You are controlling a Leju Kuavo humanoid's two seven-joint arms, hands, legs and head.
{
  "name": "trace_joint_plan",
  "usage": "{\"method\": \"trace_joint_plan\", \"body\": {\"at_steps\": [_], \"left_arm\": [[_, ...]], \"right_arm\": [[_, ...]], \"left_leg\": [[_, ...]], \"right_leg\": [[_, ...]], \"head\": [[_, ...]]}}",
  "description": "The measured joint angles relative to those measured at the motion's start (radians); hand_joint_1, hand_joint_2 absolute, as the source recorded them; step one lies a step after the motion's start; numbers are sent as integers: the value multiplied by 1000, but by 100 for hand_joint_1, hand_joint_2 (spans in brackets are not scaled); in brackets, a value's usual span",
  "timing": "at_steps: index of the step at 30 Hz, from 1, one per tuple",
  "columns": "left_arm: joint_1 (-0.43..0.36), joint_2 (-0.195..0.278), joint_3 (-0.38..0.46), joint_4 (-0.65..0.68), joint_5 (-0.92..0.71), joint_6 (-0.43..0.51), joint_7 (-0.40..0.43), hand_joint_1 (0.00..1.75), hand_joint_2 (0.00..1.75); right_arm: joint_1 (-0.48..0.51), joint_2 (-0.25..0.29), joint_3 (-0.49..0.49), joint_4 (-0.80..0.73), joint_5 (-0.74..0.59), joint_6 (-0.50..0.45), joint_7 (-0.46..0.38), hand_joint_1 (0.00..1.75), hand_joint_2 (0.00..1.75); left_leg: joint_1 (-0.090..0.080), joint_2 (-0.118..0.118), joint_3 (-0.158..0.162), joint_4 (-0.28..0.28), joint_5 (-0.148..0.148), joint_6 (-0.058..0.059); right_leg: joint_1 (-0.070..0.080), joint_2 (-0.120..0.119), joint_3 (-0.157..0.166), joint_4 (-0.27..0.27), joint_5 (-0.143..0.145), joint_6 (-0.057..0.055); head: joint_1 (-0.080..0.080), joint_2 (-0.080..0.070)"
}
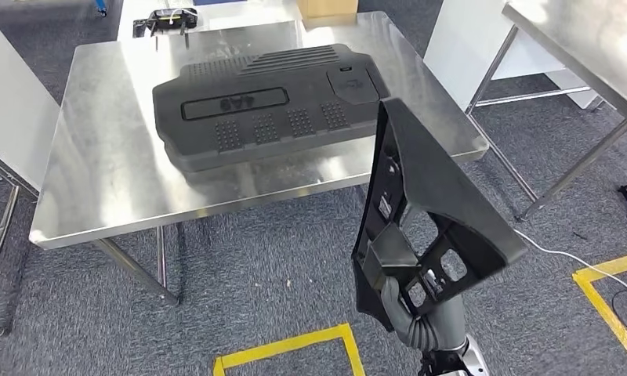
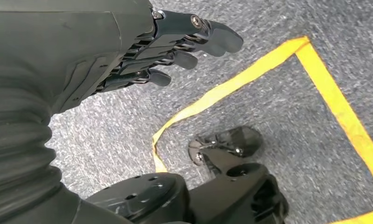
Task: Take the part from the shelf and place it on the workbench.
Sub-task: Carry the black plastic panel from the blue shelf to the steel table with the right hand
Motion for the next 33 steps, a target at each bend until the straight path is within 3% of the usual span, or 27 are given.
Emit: {"method": "trace_joint_plan", "body": {"at_steps": [2, 3, 4, 6, 7, 9, 11, 13, 14, 16, 17, 18, 19, 21, 22, 24, 27, 29, 31, 33], "left_arm": [[0, 0, 0, 0, -2, 0, 0, 0, 175], [1, 0, 0, 0, -2, 0, 0, 0, 175], [1, 0, 0, 0, -3, 0, 0, 0, 175], [1, 0, 0, 0, -4, 0, 0, 0, 175], [1, 0, 0, 0, -5, 0, 0, 0, 175], [0, 1, 0, 0, -5, 0, 0, 0, 175], [-1, 1, 0, 0, -5, 0, 0, 0, 175], [-1, 1, 0, -1, -5, 0, 0, 0, 175], [-2, 1, 0, -1, -5, 0, 0, 0, 175], [-1, 0, 0, -1, -5, -1, 1, 0, 175], [0, 0, 0, -1, -5, -1, 2, 0, 175], [1, 0, 0, -1, -5, -1, 3, 0, 175], [2, 1, 0, -1, -5, -1, 3, 0, 175], [3, 2, 0, -1, -5, -1, 3, 0, 175], [3, 3, 0, 0, -5, -1, 3, 0, 175], [2, 4, 1, 0, -5, -1, 3, 0, 175], [1, 3, 1, 0, -5, -1, 3, 0, 175], [1, 2, 1, 0, -5, -1, 3, 0, 175], [0, 2, 1, 0, -5, 0, 3, 0, 175], [0, 2, 1, 0, -6, 0, 4, 0, 175]], "right_arm": [[1, 0, 0, 0, 0, 0, 0, 175, 175], [1, -1, 1, 0, 0, 0, 0, 175, 175], [1, -1, 1, 1, 0, 0, 0, 175, 175], [1, -2, 1, 1, 0, 0, 0, 175, 175], [1, -2, 1, 1, 0, 0, 0, 175, 175], [1, -2, 2, 1, -1, 0, 0, 175, 175], [1, -2, 3, 1, -2, 0, 0, 175, 175], [1, -2, 3, 0, -1, 0, 0, 175, 175], [1, -2, 3, 0, -1, -1, 0, 175, 175], [1, -2, 4, 0, 0, -1, 0, 175, 175], [1, -2, 4, 1, 1, -1, 0, 175, 175], [1, -2, 4, 1, 2, -1, 0, 175, 175], [1, -2, 4, 1, 2, -1, 0, 175, 175], [1, -2, 4, 1, 2, -1, 0, 175, 175], [1, -2, 4, 1, 2, -1, 0, 175, 175], [1, -2, 5, 2, 1, -2, 0, 175, 175], [0, -2, 5, 1, 1, -2, 0, 175, 175], [0, -2, 5, 0, 2, -3, 0, 175, 175], [0, -3, 5, 1, 2, -3, 0, 175, 175], [0, -4, 6, 1, 5, -3, 0, 175, 175]], "left_leg": [[0, -1, 6, 0, -9, 2], [0, -1, 11, 0, -14, 1], [1, -2, 19, 0, -20, -1], [1, -4, 35, 0, -33, -9], [-1, -5, 40, 1, -41, -15], [-7, -6, 47, -1, -53, -26], [-4, -4, 54, -3, -60, -36], [0, -1, 46, 32, -80, -44], [1, 0, 25, 80, -101, -47], [0, 0, -52, 216, -150, -49], [1, 0, -89, 269, -159, -49], [1, 0, -113, 289, -149, -48], [0, 0, -118, 271, -118, -45], [-1, 0, -82, 149, -27, -35], [-3, 1, -57, 87, 3, -31], [-9, 0, -32, 25, 17, -24], [-11, -2, -23, 12, 7, -13], [-5, -3, -11, 0, 6, -4], [-4, -3, -1, -3, -3, 3], [-3, -4, 11, -3, -16, 3]], "right_leg": [[-3, 0, -83, 114, -23, 6], [-5, 0, -100, 119, -9, 15], [-7, -1, -95, 83, 21, 26], [-11, -7, -44, -61, 100, 46], [-11, -9, -18, -121, 127, 46], [-6, -11, 5, -169, 144, 28], [-5, -8, 11, -170, 142, 5], [-9, -6, 24, -173, 135, -13], [-10, -6, 33, -174, 130, -22], [-6, -7, 49, -174, 118, -36], [-3, -6, 57, -174, 112, -39], [-1, -4, 66, -174, 106, -40], [0, -2, 76, -174, 98, -39], [1, 2, 96, -174, 82, -35], [5, 3, 102, -174, 73, -31], [8, 4, 105, -176, 61, -20], [8, 4, 109, -177, 50, -5], [8, 2, 81, -119, 25, -1], [4, 1, -1, 10, -15, -3], [-1, 1, -75, 100, -22, 6]], "head": [[0, 0], [0, 0], [0, 0], [2, 0], [3, 0], [3, 0], [1, 0], [-1, 0], [-3, 0], [-4, 0], [-4, 0], [-4, 0], [-4, 0], [-5, 0], [-5, 0], [-4, 0], [-4, 0], [-1, 0], [1, 0], [1, 0]]}}
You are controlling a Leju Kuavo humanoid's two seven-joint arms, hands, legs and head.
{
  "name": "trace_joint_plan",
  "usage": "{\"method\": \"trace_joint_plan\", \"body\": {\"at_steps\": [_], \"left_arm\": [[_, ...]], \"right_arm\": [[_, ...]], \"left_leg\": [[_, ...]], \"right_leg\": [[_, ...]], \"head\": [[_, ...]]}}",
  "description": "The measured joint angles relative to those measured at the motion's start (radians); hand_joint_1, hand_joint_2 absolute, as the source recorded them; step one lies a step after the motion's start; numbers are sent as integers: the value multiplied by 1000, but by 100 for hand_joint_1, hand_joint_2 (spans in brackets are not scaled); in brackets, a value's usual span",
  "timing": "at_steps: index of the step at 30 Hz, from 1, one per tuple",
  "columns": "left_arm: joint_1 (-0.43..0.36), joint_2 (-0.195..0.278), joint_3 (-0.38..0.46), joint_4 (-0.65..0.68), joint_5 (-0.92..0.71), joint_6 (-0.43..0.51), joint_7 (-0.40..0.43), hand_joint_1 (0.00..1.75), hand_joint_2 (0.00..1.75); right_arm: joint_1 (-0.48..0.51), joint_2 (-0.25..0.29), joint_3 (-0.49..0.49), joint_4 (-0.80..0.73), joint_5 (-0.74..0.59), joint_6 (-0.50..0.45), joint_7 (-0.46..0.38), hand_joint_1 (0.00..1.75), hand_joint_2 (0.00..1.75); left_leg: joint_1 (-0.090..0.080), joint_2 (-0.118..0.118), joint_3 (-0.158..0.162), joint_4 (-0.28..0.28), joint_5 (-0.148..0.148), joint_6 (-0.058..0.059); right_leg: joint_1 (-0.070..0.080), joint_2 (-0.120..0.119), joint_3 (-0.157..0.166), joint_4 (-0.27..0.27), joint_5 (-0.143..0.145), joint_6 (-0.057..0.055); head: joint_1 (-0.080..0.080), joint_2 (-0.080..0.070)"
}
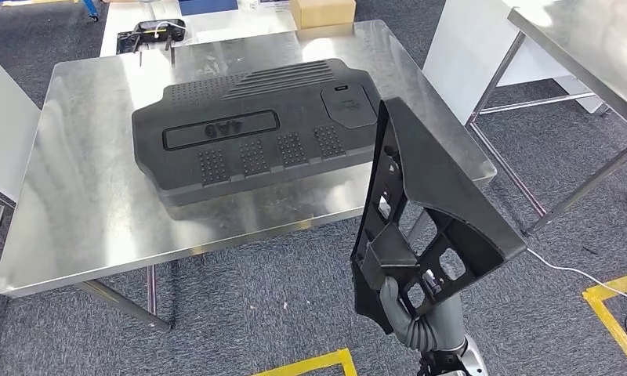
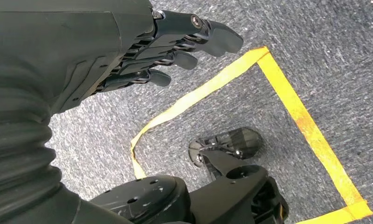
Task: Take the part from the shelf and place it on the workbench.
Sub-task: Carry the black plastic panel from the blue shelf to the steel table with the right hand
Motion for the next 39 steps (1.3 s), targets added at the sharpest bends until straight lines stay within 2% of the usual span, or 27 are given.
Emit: {"method": "trace_joint_plan", "body": {"at_steps": [1, 2, 3, 4, 5, 6, 8, 10, 11, 15, 18, 22, 27, 34, 37, 39], "left_arm": [[0, 0, 0, 0, -1, 0, 1, 0, 175], [1, 0, 0, 0, -2, 1, 2, 0, 175], [1, -1, 0, 0, -2, 3, 3, 0, 175], [1, -1, 0, 0, -2, 8, 4, 0, 175], [0, -2, 1, 0, -2, 13, 5, 0, 175], [-1, -2, 2, 0, -2, 18, 5, 0, 175], [-2, -2, 5, 0, -2, 25, 6, 0, 175], [-3, -2, 7, 0, -2, 29, 6, 0, 175], [-3, -2, 8, 0, -3, 31, 7, 0, 175], [-4, -4, 10, 0, -4, 37, 12, 0, 175], [-4, -4, 11, 0, -5, 38, 14, 0, 175], [-4, -4, 11, 0, -5, 38, 14, 0, 175], [-4, -4, 11, 0, -6, 38, 14, 0, 175], [-3, -4, 14, 0, -13, 39, 15, 0, 175], [-3, -4, 14, 0, -16, 42, 15, 0, 175], [-4, -5, 14, 0, -18, 45, 14, 0, 175]], "right_arm": [[0, -1, 0, 0, 3, 0, 0, 175, 175], [0, -1, 0, 0, 6, 0, -1, 175, 175], [0, -2, 0, 0, 9, 0, -2, 175, 175], [-1, -3, 0, 1, 12, -1, -3, 175, 175], [-1, -4, 0, 1, 16, -2, -3, 175, 175], [-1, -4, 0, 2, 21, -3, -4, 175, 175], [-2, -5, 0, 2, 27, -6, -4, 175, 175], [-3, -5, 1, 2, 30, -9, -5, 175, 175], [-3, -5, 2, 2, 31, -11, -5, 175, 175], [-3, -6, 2, 2, 38, -13, -5, 175, 175], [-3, -6, 2, 2, 39, -13, -5, 175, 175], [-2, -7, 2, 2, 39, -13, -5, 175, 175], [-2, -7, 2, 2, 39, -13, -5, 175, 175], [-1, -7, 4, 2, 44, -17, -3, 175, 175], [0, -7, 5, 2, 45, -22, -1, 175, 175], [0, -8, 5, 2, 45, -24, 0, 175, 175]], "left_leg": [[1, -1, 10, 0, -8, -2], [3, -3, 21, 0, -16, -5], [4, -4, 33, 0, -25, -10], [3, -6, 41, 1, -34, -16], [1, -8, 47, 1, -42, -23], [-1, -8, 50, 1, -49, -28], [-4, -7, 53, -1, -54, -23], [-3, -5, 59, -6, -54, -13], [-3, -3, 62, -10, -54, -12], [-2, -1, 71, -22, -56, -14], [-1, 0, 73, -26, -57, -21], [0, 1, 74, -27, -58, -35], [-5, 0, 79, -25, -58, -36], [-14, 0, 80, -16, -64, -26], [-18, 0, 79, -15, -63, -18], [-10, 2, 89, -31, -52, -8]], "right_leg": [[-3, -1, -11, -10, 24, 12], [-8, -2, -3, -58, 62, 27], [-12, -5, 18, -129, 107, 41], [-13, -8, 42, -194, 143, 48], [-14, -9, 61, -239, 166, 46], [-13, -10, 71, -263, 176, 39], [-13, -8, 76, -268, 175, 22], [-12, -7, 77, -269, 173, 18], [-11, -6, 77, -269, 171, 15], [-8, -5, 81, -269, 165, 6], [-6, -5, 82, -269, 163, 2], [-6, -6, 85, -268, 163, 2], [-10, -6, 91, -270, 163, 2], [-19, -6, 96, -272, 164, 5], [-22, -6, 100, -278, 169, 12], [-20, -6, 96, -276, 167, 19]], "head": [[0, 0], [0, 0], [1, 0], [2, 0], [2, 0], [2, 0], [0, 0], [-1, 0], [-2, 0], [-2, 0], [-2, 0], [-1, 0], [-1, 0], [-1, 0], [-2, 0], [-1, 0]]}}
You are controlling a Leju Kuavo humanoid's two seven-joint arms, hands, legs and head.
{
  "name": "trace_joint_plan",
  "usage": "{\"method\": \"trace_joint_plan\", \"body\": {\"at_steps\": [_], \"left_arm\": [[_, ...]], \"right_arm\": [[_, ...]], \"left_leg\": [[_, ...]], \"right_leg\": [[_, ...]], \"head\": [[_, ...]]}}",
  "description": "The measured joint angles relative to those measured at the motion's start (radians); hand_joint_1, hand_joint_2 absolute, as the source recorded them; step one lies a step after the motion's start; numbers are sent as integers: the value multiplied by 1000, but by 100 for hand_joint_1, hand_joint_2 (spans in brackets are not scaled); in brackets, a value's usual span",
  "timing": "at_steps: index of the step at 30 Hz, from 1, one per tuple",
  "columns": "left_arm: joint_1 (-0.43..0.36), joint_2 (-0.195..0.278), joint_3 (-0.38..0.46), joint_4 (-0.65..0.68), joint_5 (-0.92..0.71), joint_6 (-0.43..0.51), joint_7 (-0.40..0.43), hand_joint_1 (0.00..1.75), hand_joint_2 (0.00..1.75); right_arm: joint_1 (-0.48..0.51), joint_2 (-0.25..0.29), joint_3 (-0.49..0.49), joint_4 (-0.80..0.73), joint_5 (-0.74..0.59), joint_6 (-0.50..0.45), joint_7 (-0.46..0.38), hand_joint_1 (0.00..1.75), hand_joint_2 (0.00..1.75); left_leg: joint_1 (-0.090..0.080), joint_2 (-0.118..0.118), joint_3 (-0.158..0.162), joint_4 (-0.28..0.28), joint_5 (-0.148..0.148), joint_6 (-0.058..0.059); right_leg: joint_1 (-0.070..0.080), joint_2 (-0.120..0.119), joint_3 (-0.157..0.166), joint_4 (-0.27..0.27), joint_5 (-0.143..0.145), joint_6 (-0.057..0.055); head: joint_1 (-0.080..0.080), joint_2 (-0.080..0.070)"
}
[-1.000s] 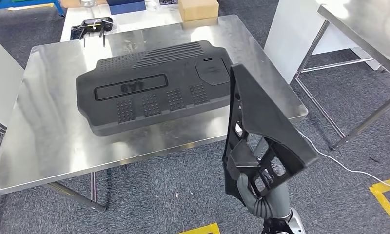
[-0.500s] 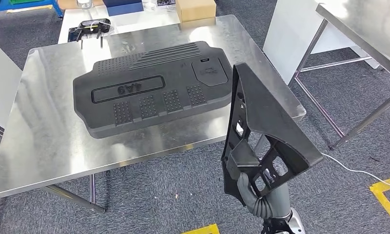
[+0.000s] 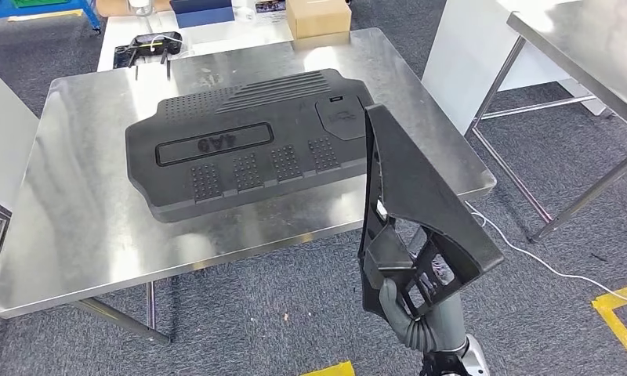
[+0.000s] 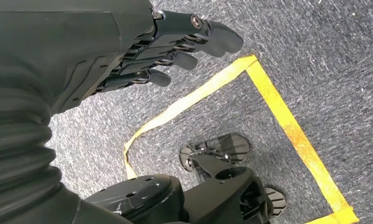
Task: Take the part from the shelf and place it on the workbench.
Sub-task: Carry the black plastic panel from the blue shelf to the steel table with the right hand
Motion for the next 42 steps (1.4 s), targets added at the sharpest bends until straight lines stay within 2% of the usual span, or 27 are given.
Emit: {"method": "trace_joint_plan", "body": {"at_steps": [2, 4, 5, 6, 7, 9, 10, 12, 15, 16, 17, 19, 20, 21, 22, 23, 25, 26, 29, 31, 32, 35, 36, 37, 38, 40, 42], "left_arm": [[0, -2, 0, 0, -1, 3, 0, 0, 175], [0, -4, 0, 0, -1, 3, 0, 0, 175], [0, -5, 0, 0, -2, 3, 0, 0, 175], [0, -6, 0, 0, -2, 4, 0, 0, 175], [1, -6, 0, 0, -2, 4, 0, 0, 175], [1, -7, 1, 0, -3, 4, 0, 0, 175], [0, -6, 1, 0, -3, 4, 0, 0, 175], [0, -5, 2, 0, -4, 4, -1, 0, 175], [-1, -6, 5, 0, -4, 4, -1, 0, 175], [-1, -6, 7, 0, -4, 4, -1, 0, 175], [-2, -6, 8, 0, -5, 4, -1, 0, 175], [-2, -6, 9, 0, -5, 4, -2, 0, 175], [-1, -6, 10, 0, -5, 4, -2, 0, 175], [0, -6, 10, 0, -5, 4, -2, 0, 175], [1, -6, 10, 0, -5, 4, -2, 0, 175], [2, -6, 10, 0, -5, 4, -2, 0, 175], [2, -6, 10, 0, -5, 4, -3, 0, 175], [0, -6, 10, 0, -5, 4, -3, 0, 175], [-3, -7, 10, 0, -7, 5, -3, 0, 175], [-3, -8, 10, 0, -10, 5, -4, 0, 175], [-3, -8, 11, 0, -12, 5, -4, 0, 175], [-3, -8, 11, 0, -14, 5, -4, 0, 175], [-3, -8, 11, 0, -14, 5, -4, 0, 175], [-3, -8, 11, 0, -14, 5, -4, 0, 175], [-3, -9, 11, 0, -14, 5, -4, 0, 175], [-3, -11, 11, 0, -15, 6, -4, 0, 175], [-4, -12, 11, 0, -16, 7, -4, 0, 175]], "right_arm": [[0, -2, 0, 0, 0, -1, 0, 175, 175], [1, -5, 0, 0, 0, -1, 0, 175, 175], [2, -6, 0, 1, 0, -1, 1, 175, 175], [3, -7, 0, 2, 0, -1, 1, 175, 175], [3, -8, 0, 2, 1, -2, 2, 175, 175], [3, -11, 0, 3, 1, -2, 3, 175, 175], [3, -12, 1, 3, 2, -2, 4, 175, 175], [3, -12, 1, 4, 2, -3, 5, 175, 175], [5, -13, 0, 4, 4, -7, 6, 175, 175], [5, -13, 0, 3, 5, -8, 6, 175, 175], [5, -13, 0, 3, 5, -9, 6, 175, 175], [5, -13, 1, 3, 7, -9, 6, 175, 175], [5, -13, 1, 3, 8, -9, 6, 175, 175], [6, -13, 1, 3, 8, -9, 6, 175, 175], [6, -13, 1, 4, 9, -9, 6, 175, 175], [6, -13, 1, 4, 9, -9, 6, 175, 175], [6, -13, 1, 4, 9, -10, 6, 175, 175], [6, -13, 1, 3, 9, -10, 6, 175, 175], [6, -13, 1, 3, 12, -12, 7, 175, 175], [5, -13, 1, 3, 13, -12, 8, 175, 175], [5, -14, 1, 3, 13, -12, 8, 175, 175], [6, -15, 1, 3, 12, -12, 9, 175, 175], [6, -16, 1, 4, 12, -13, 9, 175, 175], [6, -16, 1, 4, 12, -13, 9, 175, 175], [6, -17, 1, 4, 12, -13, 9, 175, 175], [5, -18, 1, 4, 12, -13, 9, 175, 175], [5, -18, 1, 5, 14, -13, 11, 175, 175]], "left_leg": [[10, 3, 10, -15, 11, 9], [11, 4, 10, -17, 13, 11], [12, 3, 10, -17, 12, 11], [13, 2, 10, -16, 11, 8], [16, -1, 13, -16, 8, 5], [23, -7, 20, -14, -1, -9], [23, -10, 22, -12, -6, -18], [20, -14, 22, -11, -13, -32], [27, -13, 24, -5, -22, -44], [30, -9, 14, 20, -36, -47], [31, -5, -7, 67, -59, -49], [30, -1, -84, 209, -112, -47], [29, -1, -123, 269, -126, -45], [29, -1, -149, 299, -121, -43], [28, 0, -157, 291, -96, -39], [27, 1, -147, 247, -55, -33], [22, 10, -103, 120, 22, -23], [18, 15, -87, 75, 40, -20], [8, 12, -81, 39, 44, -17], [9, 5, -79, 30, 51, -6], [11, 3, -78, 26, 55, 0], [12, -4, -80, 25, 57, 6], [12, -7, -80, 25, 57, 6], [12, -11, -79, 25, 57, 6], [13, -15, -78, 25, 57, 5], [11, -24, -77, 26, 55, 0], [6, -30, -79, 28, 53, -9]], "right_leg": [[2, -1, -32, 61, -28, -1], [0, -1, -94, 183, -71, -3], [-2, -1, -121, 231, -82, 0], [-5, -1, -131, 246, -79, 7], [-8, -1, -121, 221, -61, 19], [-17, 0, -58, 93, -10, 44], [-18, 3, -27, 37, 5, 48], [-16, 9, 0, -6, 5, 34], [-9, 9, 4, -3, -2, 1], [-9, 8, 8, -4, -5, -8], [-8, 6, 12, -5, -8, -16], [-1, 0, 20, -5, -15, -27], [3, -2, 24, -5, -18, -31], [7, -3, 29, -5, -20, -35], [10, -3, 34, -5, -23, -38], [12, -3, 40, -4, -26, -39], [17, -4, 48, -3, -31, -37], [20, -4, 48, -3, -34, -34], [21, -11, 45, -5, -34, -21], [19, -13, 34, 14, -46, -14], [19, -12, 16, 50, -65, -14], [16, -8, -77, 239, -140, -19], [16, -7, -97, 276, -147, -15], [14, -7, -99, 273, -137, -7], [12, -7, -80, 229, -114, 4], [7, -1, -12, 85, -57, 20], [6, 4, 29, 1, -30, 14]], "head": [[3, 0], [4, 0], [4, 0], [4, 0], [5, 0], [6, 0], [8, 0], [9, 0], [3, 0], [1, 0], [-1, 0], [-4, 0], [-4, 0], [-4, 0], [-4, 0], [-4, 0], [-4, 0], [-4, 0], [-3, 0], [-1, 0], [1, 0], [5, 0], [5, 0], [5, 0], [5, 0], [6, 0], [6, 0]]}}
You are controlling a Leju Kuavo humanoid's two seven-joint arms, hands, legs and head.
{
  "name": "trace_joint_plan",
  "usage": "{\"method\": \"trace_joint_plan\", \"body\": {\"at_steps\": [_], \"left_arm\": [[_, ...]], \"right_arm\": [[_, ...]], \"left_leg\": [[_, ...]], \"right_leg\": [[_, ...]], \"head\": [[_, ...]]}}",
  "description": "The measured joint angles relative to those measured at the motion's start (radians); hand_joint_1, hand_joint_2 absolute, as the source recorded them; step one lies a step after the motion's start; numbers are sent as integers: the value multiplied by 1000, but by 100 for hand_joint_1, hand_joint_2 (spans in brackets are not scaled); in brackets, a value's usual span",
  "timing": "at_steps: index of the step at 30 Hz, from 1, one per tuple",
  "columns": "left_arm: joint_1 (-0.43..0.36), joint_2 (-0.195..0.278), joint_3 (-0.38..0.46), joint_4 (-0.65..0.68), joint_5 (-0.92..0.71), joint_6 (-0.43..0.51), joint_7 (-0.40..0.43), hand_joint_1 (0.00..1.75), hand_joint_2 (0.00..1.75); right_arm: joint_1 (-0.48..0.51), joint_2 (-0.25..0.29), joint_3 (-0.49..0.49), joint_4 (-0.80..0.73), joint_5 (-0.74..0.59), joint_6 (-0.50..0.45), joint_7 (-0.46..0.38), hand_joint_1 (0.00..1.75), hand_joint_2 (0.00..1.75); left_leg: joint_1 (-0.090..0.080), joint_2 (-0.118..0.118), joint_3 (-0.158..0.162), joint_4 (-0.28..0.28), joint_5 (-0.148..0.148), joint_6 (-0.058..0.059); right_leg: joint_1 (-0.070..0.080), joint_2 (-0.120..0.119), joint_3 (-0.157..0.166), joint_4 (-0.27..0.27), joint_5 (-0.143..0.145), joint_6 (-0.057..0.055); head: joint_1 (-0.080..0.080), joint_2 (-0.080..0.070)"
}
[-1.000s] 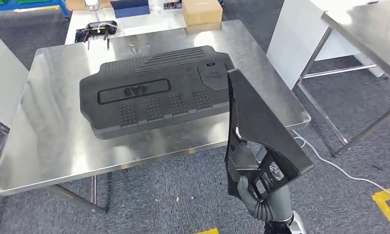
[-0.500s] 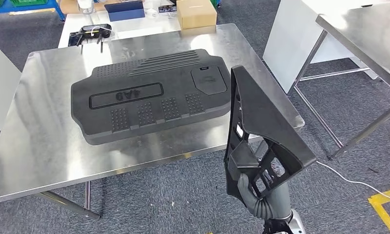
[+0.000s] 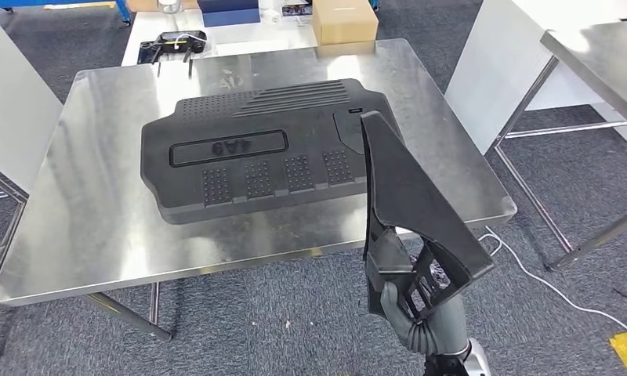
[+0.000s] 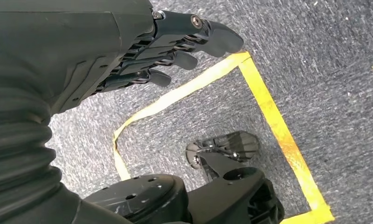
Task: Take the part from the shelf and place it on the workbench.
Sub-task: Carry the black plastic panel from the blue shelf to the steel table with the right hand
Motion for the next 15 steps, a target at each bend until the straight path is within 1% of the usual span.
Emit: {"method": "trace_joint_plan", "body": {"at_steps": [2, 3, 4, 5, 6, 7, 8, 9, 10, 11, 12, 13, 14, 15], "left_arm": [[1, 0, 0, 0, -1, 1, 0, 0, 175], [1, 0, 1, 0, -2, 2, 0, 0, 175], [2, 0, 1, 0, -3, 2, 0, 0, 175], [1, 0, 2, 0, -3, 2, 0, 0, 175], [1, 0, 3, 0, -4, 2, 0, 0, 175], [1, 0, 3, 0, -4, 2, 0, 0, 175], [1, 0, 3, 0, -5, 2, 0, 0, 175], [2, 0, 3, 0, -5, 2, 0, 0, 175], [2, -1, 4, 0, -6, 2, 0, 0, 175], [2, 0, 4, 0, -6, 2, 0, 0, 175], [2, 0, 4, 0, -6, 2, 0, 0, 175], [2, 0, 4, 0, -6, 2, 0, 0, 175], [0, 0, 4, 0, -6, 2, 0, 0, 175], [-1, -1, 4, 0, -6, 2, 0, 0, 175]], "right_arm": [[0, 0, 0, 0, 2, -1, 3, 175, 175], [0, -1, 0, 1, 3, -1, 4, 175, 175], [-1, -1, 0, 1, 4, -2, 4, 175, 175], [-1, -1, 1, 0, 4, -2, 4, 175, 175], [-1, -1, 1, 1, 4, -3, 4, 175, 175], [-1, -1, 2, 1, 5, -3, 4, 175, 175], [-1, -1, 3, 1, 5, -3, 4, 175, 175], [-1, -1, 4, 1, 6, -3, 4, 175, 175], [-1, -1, 5, 1, 6, -3, 4, 175, 175], [-1, -1, 6, 2, 6, -3, 4, 175, 175], [-1, -1, 7, 2, 6, -3, 4, 175, 175], [-1, -1, 7, 2, 6, -3, 4, 175, 175], [-1, -1, 8, 2, 6, -4, 4, 175, 175], [-2, -1, 8, 2, 6, -4, 4, 175, 175]], "left_leg": [[0, -2, -2, -2, 1, -10], [2, 0, -2, 1, -1, -15], [4, 6, -6, 12, -9, -20], [5, 12, -18, 42, -28, -24], [6, 18, -41, 93, -57, -27], [7, 22, -73, 159, -90, -29], [8, 24, -106, 225, -116, -32], [8, 25, -130, 270, -128, -33], [9, 27, -137, 280, -121, -34], [9, 30, -124, 252, -96, -34], [10, 35, -95, 193, -61, -33], [11, 44, -62, 126, -32, -33], [11, 49, -34, 70, -12, -32], [9, 53, -18, 33, -3, -29]], "right_leg": [[4, -1, 3, -7, 3, -16], [2, -3, 4, -8, 5, -23], [0, -5, 6, -10, 6, -30], [-3, -8, 8, -12, 7, -38], [-5, -11, 10, -13, 6, -44], [-3, -13, 10, -13, 5, -48], [-2, -16, 11, -13, 5, -51], [-1, -19, 11, -13, 4, -51], [0, -20, 12, -12, 3, -51], [0, -22, 14, -12, 3, -51], [-1, -24, 17, -12, 2, -50], [1, -25, 20, -11, -1, -47], [4, -27, 21, -8, -3, -43], [7, -29, 21, -8, -5, -37]], "head": [[-1, 0], [-1, 0], [-1, 0], [-3, 0], [-5, 0], [-7, 0], [-7, 0], [-7, 0], [-7, 0], [-7, 0], [-8, 0], [-8, 0], [-8, 0], [-6, 0]]}}
